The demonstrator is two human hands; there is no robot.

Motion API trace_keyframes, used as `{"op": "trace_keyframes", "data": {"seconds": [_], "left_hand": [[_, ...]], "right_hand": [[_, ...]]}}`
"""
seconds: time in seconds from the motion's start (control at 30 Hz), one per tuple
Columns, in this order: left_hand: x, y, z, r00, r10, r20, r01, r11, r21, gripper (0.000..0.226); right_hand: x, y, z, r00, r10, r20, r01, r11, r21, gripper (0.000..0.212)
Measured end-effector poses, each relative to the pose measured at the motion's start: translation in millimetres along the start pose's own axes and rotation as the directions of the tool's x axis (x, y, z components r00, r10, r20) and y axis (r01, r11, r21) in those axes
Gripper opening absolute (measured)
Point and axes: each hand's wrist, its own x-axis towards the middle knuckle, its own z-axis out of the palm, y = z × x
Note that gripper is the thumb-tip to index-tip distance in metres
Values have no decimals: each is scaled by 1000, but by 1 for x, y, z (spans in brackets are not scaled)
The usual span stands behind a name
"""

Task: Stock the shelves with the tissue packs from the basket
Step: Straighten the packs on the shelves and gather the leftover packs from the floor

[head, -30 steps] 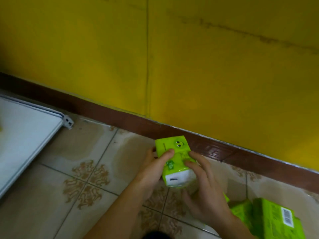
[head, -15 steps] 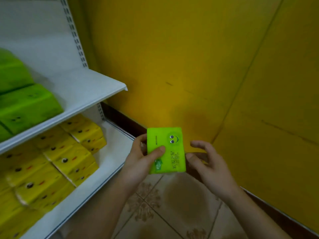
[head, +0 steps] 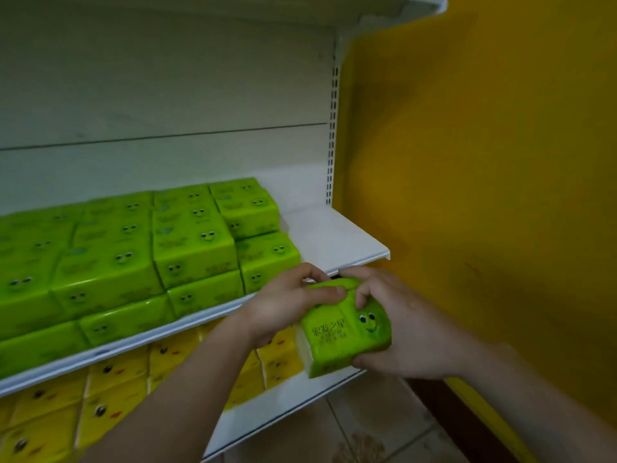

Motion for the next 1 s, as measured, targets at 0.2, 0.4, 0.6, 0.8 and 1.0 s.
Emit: {"op": "trace_keyframes", "data": {"seconds": [0.2,0.4,0.6,0.8,1.0], "left_hand": [[7,19,-51,707,510,-490,-57,731,680,24],[16,2,-105,783,358,-508,441,257,860,34],[19,-2,-115,790,407,-459,395,235,888,35],[14,-2,-110,712,524,-468,322,348,880,38],[13,-2,-56,638,710,-297,-144,489,860,34]], "right_hand": [[85,12,1,995,-23,-99,21,1000,-17,68],[186,26,26,998,-28,-58,27,1000,-11,65],[216,39,56,993,-76,91,81,995,-53,59],[195,27,57,999,-6,54,16,983,-184,80],[120,24,22,959,113,-259,-126,991,-34,65]]}}
